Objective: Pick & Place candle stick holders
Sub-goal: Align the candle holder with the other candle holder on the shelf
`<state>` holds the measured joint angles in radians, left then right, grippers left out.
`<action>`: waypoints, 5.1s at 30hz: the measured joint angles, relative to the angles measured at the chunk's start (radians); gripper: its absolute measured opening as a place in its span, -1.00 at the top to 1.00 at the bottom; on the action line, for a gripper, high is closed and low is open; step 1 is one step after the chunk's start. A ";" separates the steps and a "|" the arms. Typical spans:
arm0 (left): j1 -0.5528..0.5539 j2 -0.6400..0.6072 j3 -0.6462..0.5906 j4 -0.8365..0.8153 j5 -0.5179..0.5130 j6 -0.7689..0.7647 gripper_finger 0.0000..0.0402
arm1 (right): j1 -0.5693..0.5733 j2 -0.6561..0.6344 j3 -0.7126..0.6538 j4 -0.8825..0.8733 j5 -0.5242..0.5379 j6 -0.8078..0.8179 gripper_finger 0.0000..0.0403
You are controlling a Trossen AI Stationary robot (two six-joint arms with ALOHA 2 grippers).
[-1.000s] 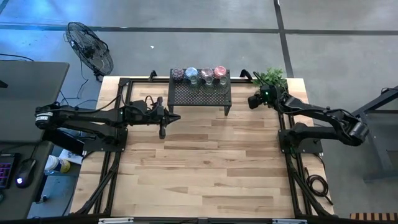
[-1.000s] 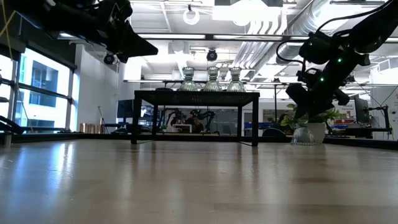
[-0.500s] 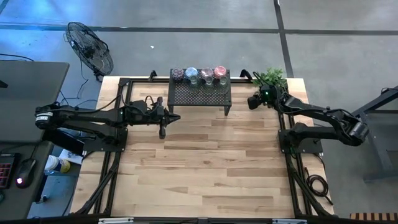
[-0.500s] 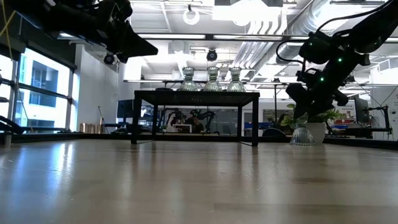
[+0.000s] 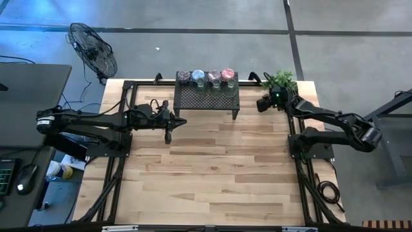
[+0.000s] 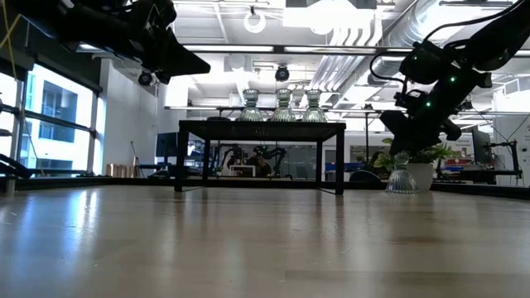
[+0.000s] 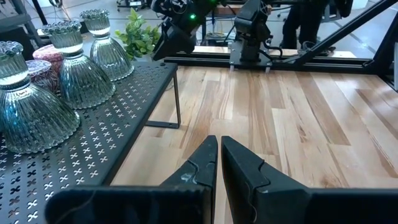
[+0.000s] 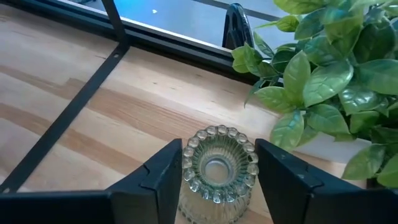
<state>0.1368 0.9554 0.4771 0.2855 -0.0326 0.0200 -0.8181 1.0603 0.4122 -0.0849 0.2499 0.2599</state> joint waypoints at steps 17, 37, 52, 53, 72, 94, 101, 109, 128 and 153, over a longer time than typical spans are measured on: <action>0.000 0.000 0.000 -0.001 0.000 0.000 0.91 | 0.089 -0.202 -0.003 -0.226 -0.134 0.031 0.13; 0.000 0.000 -0.078 0.072 -0.031 0.017 0.91 | 1.012 -0.082 0.164 -0.034 0.178 0.197 0.12; 0.000 -0.001 -0.190 0.229 -0.075 0.009 0.91 | 0.884 0.640 0.664 0.093 -0.049 -0.130 0.12; 0.000 -0.001 -0.190 0.229 -0.075 0.009 0.91 | 0.875 0.674 0.692 0.088 -0.058 -0.144 0.12; 0.000 -0.001 -0.190 0.214 -0.054 -0.008 0.91 | 0.818 0.825 0.790 0.109 -0.104 -0.223 0.04; -0.130 0.046 -0.134 0.176 -0.150 -0.005 0.91 | 0.870 0.441 0.475 0.192 -0.032 -0.273 0.29; -0.220 0.188 -0.004 0.128 -0.231 -0.103 0.91 | 0.889 0.280 0.164 0.482 -0.030 -0.182 0.90; -0.229 0.357 0.218 -0.178 -0.241 -0.233 0.64 | 0.900 0.194 0.089 0.558 0.005 -0.172 0.88; -0.229 0.578 0.396 -0.338 -0.319 -0.263 -0.72 | 0.900 0.195 0.090 0.573 0.002 -0.174 0.99; -0.189 0.673 0.396 -0.278 -0.325 -0.225 0.20 | 0.900 0.195 0.090 0.568 0.001 -0.182 1.00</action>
<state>-0.0521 1.6287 0.8730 0.0074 -0.3574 -0.2050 0.0814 1.2552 0.5018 0.4831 0.2512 0.0784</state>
